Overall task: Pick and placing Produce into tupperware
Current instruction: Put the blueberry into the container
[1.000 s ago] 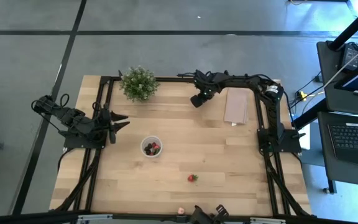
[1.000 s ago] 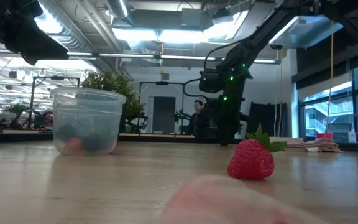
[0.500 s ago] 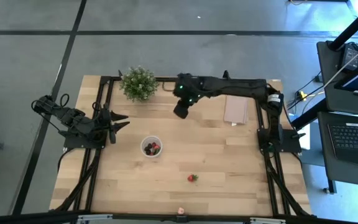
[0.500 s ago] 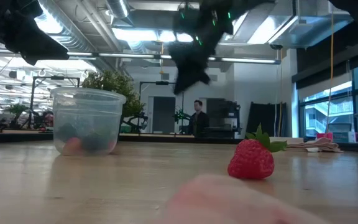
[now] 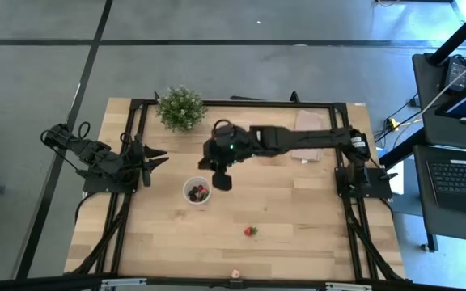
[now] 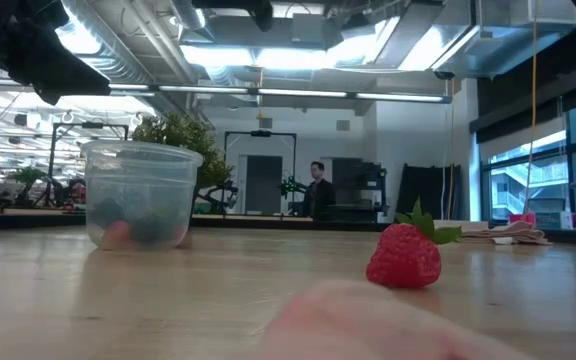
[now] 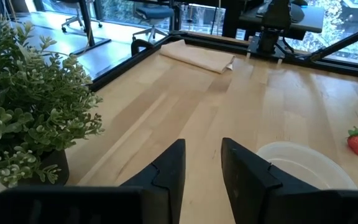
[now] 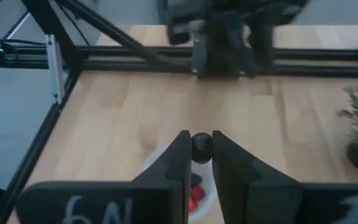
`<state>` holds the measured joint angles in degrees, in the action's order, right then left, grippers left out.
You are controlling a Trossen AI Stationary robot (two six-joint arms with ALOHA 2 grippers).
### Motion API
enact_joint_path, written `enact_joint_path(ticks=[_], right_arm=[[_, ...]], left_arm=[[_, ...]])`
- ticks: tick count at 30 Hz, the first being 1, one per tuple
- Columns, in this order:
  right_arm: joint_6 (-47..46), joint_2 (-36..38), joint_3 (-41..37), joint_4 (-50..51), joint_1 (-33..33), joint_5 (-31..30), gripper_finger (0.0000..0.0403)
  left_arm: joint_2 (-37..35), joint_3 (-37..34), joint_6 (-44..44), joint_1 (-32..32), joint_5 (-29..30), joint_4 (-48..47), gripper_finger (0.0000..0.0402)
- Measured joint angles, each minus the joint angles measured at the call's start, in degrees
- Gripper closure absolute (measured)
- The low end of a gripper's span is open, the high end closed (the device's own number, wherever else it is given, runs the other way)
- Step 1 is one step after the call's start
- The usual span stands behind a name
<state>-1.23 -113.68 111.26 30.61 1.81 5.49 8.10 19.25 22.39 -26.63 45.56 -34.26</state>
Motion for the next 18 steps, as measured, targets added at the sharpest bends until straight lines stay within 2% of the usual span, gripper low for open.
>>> enact_joint_path(ticks=[11,18], right_arm=[[0.2,-10.5,0.0,-0.9,1.9,-0.8,0.0350],[0.0,-16.1,0.0,-0.4,1.9,1.5,0.0350]], left_arm=[[0.0,0.0,0.0,0.0,0.0,0.0,0.0324],[0.0,0.0,0.0,0.0,0.0,0.0,0.0336]])
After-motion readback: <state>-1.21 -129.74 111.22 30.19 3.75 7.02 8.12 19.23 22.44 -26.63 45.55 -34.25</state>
